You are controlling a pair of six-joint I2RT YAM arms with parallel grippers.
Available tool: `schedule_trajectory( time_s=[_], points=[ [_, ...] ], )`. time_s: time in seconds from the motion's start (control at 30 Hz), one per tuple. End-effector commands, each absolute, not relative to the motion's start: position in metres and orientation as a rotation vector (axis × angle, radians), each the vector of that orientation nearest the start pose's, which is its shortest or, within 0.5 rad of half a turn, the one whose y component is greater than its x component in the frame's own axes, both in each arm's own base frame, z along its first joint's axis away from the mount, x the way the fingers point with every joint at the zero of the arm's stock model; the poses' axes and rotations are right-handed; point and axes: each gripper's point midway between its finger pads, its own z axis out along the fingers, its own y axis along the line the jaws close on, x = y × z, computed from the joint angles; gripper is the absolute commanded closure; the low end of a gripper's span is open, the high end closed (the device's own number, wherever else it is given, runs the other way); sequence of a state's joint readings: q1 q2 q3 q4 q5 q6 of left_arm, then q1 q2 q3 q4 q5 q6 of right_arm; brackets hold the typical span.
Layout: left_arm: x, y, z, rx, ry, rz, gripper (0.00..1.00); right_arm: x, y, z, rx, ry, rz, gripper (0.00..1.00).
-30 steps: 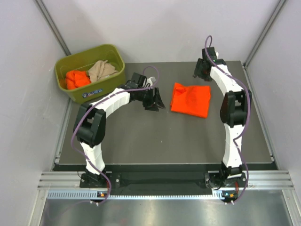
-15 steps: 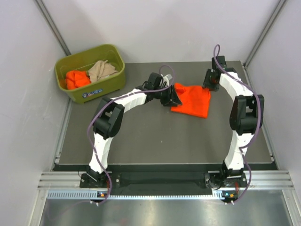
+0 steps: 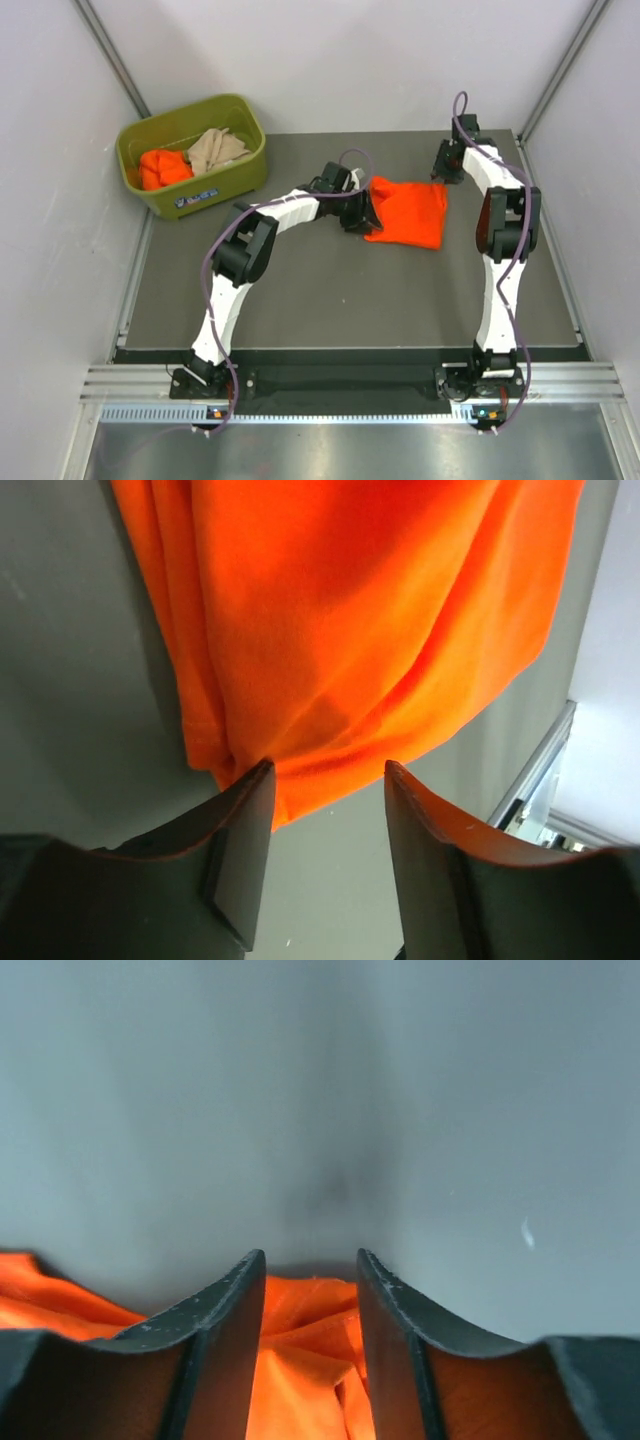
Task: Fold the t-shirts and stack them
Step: Fold the tshirt
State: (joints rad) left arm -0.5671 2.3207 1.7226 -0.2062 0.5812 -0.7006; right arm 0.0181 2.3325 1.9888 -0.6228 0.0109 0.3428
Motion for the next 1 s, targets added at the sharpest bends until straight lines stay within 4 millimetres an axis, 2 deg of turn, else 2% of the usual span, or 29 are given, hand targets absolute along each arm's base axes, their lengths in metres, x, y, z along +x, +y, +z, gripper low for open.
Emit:
schedule_trajectory(
  time_s=[0.0, 0.07, 0.1, 0.13, 0.17, 0.2, 0.23, 0.27, 0.3, 0.33, 0.37, 0.4, 0.43, 0.47, 0.5, 0.57, 0.6, 0.73, 0.8, 0.97],
  points=[
    [0.423, -0.387, 0.105, 0.240, 2.450, -1.145, 0.46, 0.582, 0.009, 0.105, 0.384, 2.400, 0.089, 0.57],
    [0.432, -0.380, 0.121, 0.266, 2.396, -1.094, 0.40, 0.577, 0.007, 0.118, 0.384, 2.402, 0.071, 0.52],
    [0.440, -0.374, 0.135, 0.307, 2.340, -1.061, 0.39, 0.573, 0.006, 0.131, 0.386, 2.387, 0.065, 0.51],
    [0.447, -0.371, 0.138, 0.317, 2.311, -1.022, 0.39, 0.568, 0.005, 0.133, 0.387, 2.394, 0.063, 0.49],
    [0.455, -0.369, 0.143, 0.335, 2.269, -1.000, 0.39, 0.562, 0.006, 0.147, 0.394, 2.383, 0.071, 0.48],
    [0.464, -0.366, 0.144, 0.378, 2.226, -0.960, 0.40, 0.557, 0.007, 0.150, 0.398, 2.386, 0.078, 0.48],
    [0.469, -0.366, 0.145, 0.393, 2.197, -0.950, 0.43, 0.548, 0.008, 0.145, 0.402, 2.408, 0.080, 0.46],
    [0.479, -0.367, 0.152, 0.410, 2.132, -0.961, 0.45, 0.542, 0.010, 0.160, 0.402, 2.386, 0.100, 0.46],
    [0.484, -0.369, 0.149, 0.422, 2.109, -0.969, 0.48, 0.537, 0.011, 0.162, 0.404, 2.386, 0.107, 0.46],
    [0.488, -0.372, 0.150, 0.430, 2.083, -0.985, 0.51, 0.528, 0.012, 0.154, 0.407, 2.411, 0.115, 0.45],
    [0.488, -0.377, 0.150, 0.447, 2.062, -1.015, 0.58, 0.523, 0.016, 0.156, 0.401, 2.412, 0.138, 0.45],
    [0.498, -0.384, 0.154, 0.456, 2.006, -1.032, 0.62, 0.518, 0.016, 0.166, 0.396, 2.396, 0.141, 0.46],
    [0.500, -0.389, 0.156, 0.461, 1.984, -1.055, 0.64, 0.510, 0.016, 0.159, 0.399, 2.415, 0.137, 0.45],
    [0.502, -0.393, 0.159, 0.470, 1.962, -1.079, 0.66, 0.506, 0.016, 0.160, 0.393, 2.415, 0.137, 0.46],
    [0.503, -0.398, 0.156, 0.482, 1.949, -1.111, 0.71, 0.503, 0.016, 0.171, 0.382, 2.389, 0.144, 0.45],
    [0.506, -0.406, 0.161, 0.505, 1.897, -1.119, 0.71, 0.495, 0.015, 0.167, 0.369, 2.397, 0.133, 0.46],
    [0.507, -0.412, 0.160, 0.549, 1.872, -1.098, 0.68, 0.492, 0.001, 0.174, 0.399, 2.376, 0.124, 0.46],
    [0.508, -0.421, 0.151, 0.646, 1.836, -1.011, 0.51, 0.486, 0.004, 0.176, 0.403, 2.364, 0.172, 0.45],
    [0.508, -0.420, 0.147, 0.679, 1.819, -0.980, 0.47, 0.487, 0.007, 0.179, 0.402, 2.349, 0.205, 0.45],
    [0.508, -0.415, 0.148, 0.725, 1.778, -0.885, 0.41, 0.488, 0.010, 0.173, 0.396, 2.360, 0.224, 0.46]
  ],
)
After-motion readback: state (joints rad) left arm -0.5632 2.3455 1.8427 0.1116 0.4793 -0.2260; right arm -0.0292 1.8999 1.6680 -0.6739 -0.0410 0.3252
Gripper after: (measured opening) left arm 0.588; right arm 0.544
